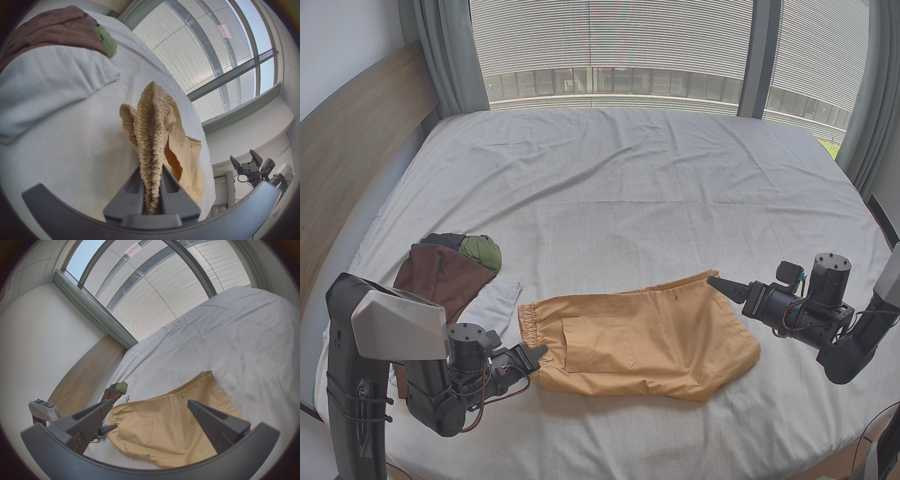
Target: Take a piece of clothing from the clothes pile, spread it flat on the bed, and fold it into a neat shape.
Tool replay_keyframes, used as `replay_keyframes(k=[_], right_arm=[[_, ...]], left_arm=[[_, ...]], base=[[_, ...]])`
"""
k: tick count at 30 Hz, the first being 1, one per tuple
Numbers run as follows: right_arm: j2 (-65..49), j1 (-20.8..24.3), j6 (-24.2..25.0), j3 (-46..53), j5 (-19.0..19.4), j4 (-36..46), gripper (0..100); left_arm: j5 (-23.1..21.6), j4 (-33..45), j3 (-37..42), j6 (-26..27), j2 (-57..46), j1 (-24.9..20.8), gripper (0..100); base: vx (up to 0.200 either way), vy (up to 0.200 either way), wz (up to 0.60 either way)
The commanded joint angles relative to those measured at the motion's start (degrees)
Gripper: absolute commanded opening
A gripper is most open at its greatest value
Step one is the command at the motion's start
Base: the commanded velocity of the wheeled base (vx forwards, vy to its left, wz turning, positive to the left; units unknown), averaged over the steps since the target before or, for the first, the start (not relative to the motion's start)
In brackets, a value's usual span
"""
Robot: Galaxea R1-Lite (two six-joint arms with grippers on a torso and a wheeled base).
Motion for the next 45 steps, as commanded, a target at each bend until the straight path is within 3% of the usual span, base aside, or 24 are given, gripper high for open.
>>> replay_keyframes(k=[1, 22, 30, 45], right_arm=[[0.24, 0.12, 0.01, 0.19, 0.04, -0.02, 100], [1.2, 1.09, 0.1, 0.63, 0.04, -0.02, 100], [0.85, 1.26, 0.1, 0.63, 0.04, -0.81, 100], [0.41, 1.09, -0.08, 1.33, 0.21, -4.15, 100]], left_arm=[[0.08, -0.28, 3.07, 1.76, -2.13, 2.11, 0], [-0.36, -0.45, 8.96, 5.36, -5.47, 7.83, 0], [-0.45, -0.37, 8.43, 4.74, -10.65, 5.81, 0], [1.92, -0.19, 3.77, 4.74, -13.9, -3.51, 0]], base=[[0.0, 0.0, 0.0], [0.0, 0.0, 0.0], [0.0, 0.0, 0.0], [0.0, 0.0, 0.0]])
